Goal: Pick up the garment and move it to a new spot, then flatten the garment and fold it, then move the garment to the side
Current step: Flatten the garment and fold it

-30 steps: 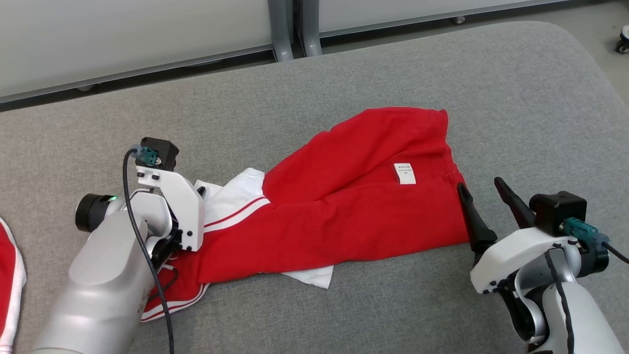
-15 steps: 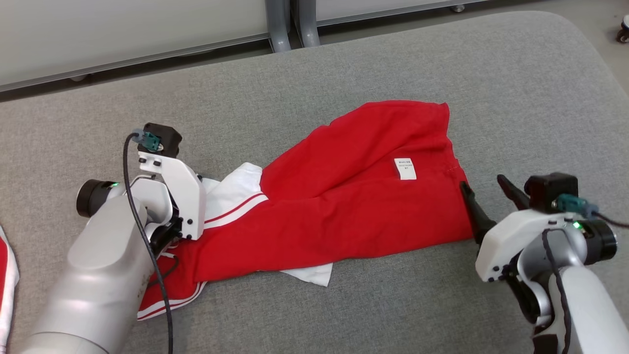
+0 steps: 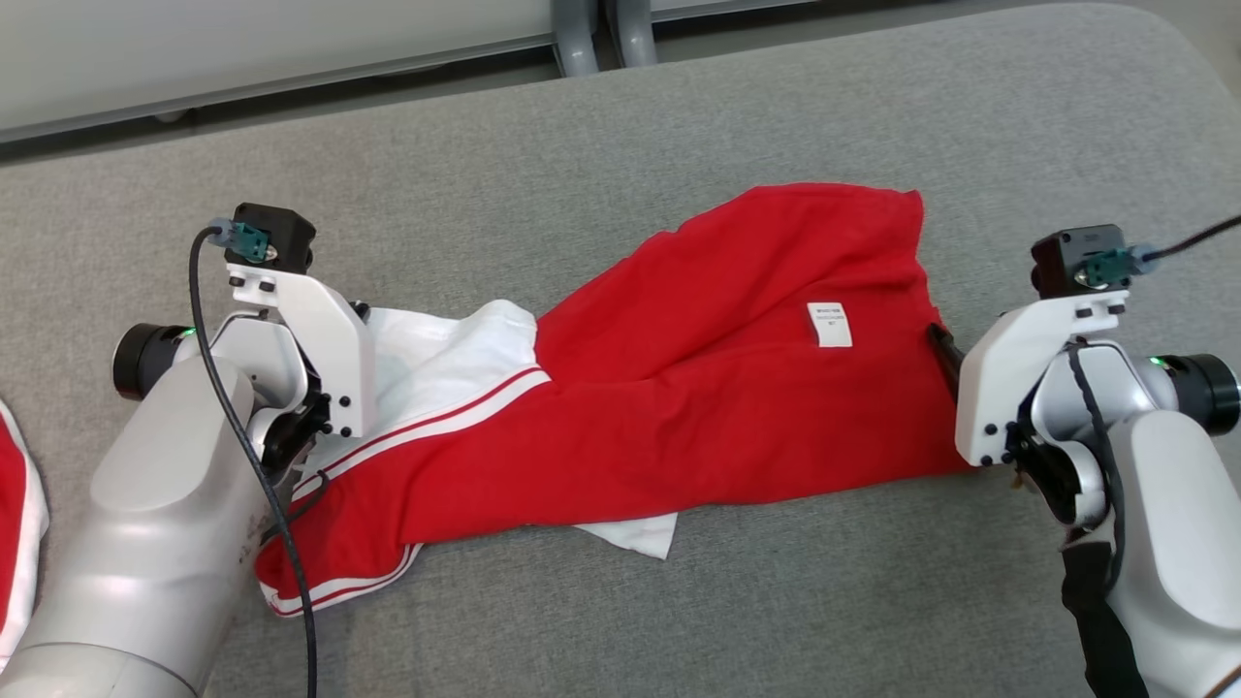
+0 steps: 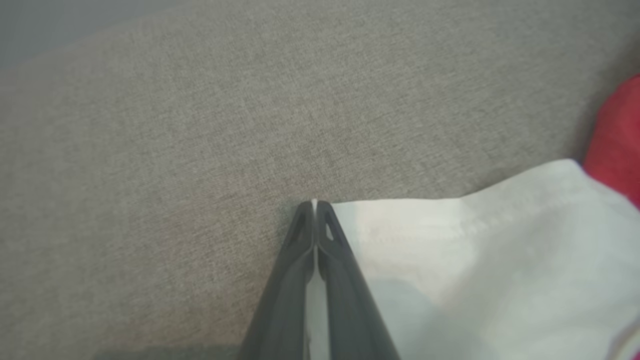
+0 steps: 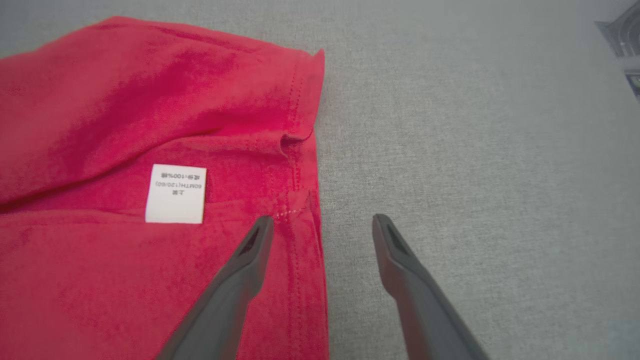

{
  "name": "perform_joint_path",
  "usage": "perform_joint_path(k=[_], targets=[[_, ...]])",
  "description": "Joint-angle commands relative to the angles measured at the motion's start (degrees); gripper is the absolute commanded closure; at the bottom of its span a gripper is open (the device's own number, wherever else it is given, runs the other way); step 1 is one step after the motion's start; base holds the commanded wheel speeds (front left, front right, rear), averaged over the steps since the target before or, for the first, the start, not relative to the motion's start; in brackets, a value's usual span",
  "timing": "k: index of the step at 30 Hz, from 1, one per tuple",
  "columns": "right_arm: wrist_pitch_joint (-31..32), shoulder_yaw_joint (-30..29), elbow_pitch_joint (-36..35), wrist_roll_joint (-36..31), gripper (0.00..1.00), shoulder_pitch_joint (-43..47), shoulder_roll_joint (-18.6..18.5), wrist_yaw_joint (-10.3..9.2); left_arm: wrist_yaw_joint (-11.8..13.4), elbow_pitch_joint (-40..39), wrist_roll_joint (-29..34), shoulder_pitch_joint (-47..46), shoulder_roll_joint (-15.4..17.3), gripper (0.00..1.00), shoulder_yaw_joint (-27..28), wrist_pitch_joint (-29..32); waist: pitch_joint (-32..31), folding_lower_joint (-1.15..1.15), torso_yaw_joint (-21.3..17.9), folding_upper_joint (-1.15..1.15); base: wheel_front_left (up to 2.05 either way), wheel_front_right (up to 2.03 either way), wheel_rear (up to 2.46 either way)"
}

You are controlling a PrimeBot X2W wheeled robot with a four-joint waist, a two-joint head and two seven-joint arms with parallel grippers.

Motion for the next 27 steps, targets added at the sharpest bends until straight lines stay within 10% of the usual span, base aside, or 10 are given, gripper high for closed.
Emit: perform_joint_path(k=[1, 16, 18, 21, 27], targets=[[-0.4, 0.1, 2.9, 0.7, 0.00, -1.9, -0.2, 0.01, 0.2, -0.5, -0.3, -0.7, 0.1, 1.00, 0.0, 0.1, 0.7, 0.00, 0.7, 0.00, 0.00, 0.00, 0.00], [-1.6, 2.2, 10.4, 2.4, 0.02, -5.7, -0.3, 0.01, 0.8, -2.7, -1.3, 0.1, 0.2, 1.00, -0.2, -0.2, 1.1, 0.00, 1.9, 0.00, 0.00, 0.00, 0.00], [-1.4, 2.3, 10.3, 2.3, 0.08, -5.7, -0.3, 0.01, 0.8, -2.9, -1.5, 0.2, 0.3, 1.00, -0.3, -0.1, 1.1, 0.00, 1.9, 0.00, 0.00, 0.00, 0.00], [-1.4, 2.3, 10.1, 1.9, 0.53, -5.6, -0.3, 0.01, 0.9, -3.1, -1.7, 0.3, 0.3, 1.00, -0.4, -0.1, 1.1, 0.00, 1.9, 0.00, 0.00, 0.00, 0.00], [-1.2, 1.8, 10.1, 1.6, 0.64, -5.2, -0.3, 0.01, 1.0, -3.4, -1.9, 0.7, 0.3, 1.00, -0.8, 0.1, 1.0, 0.00, 1.9, 0.00, 0.00, 0.00, 0.00]])
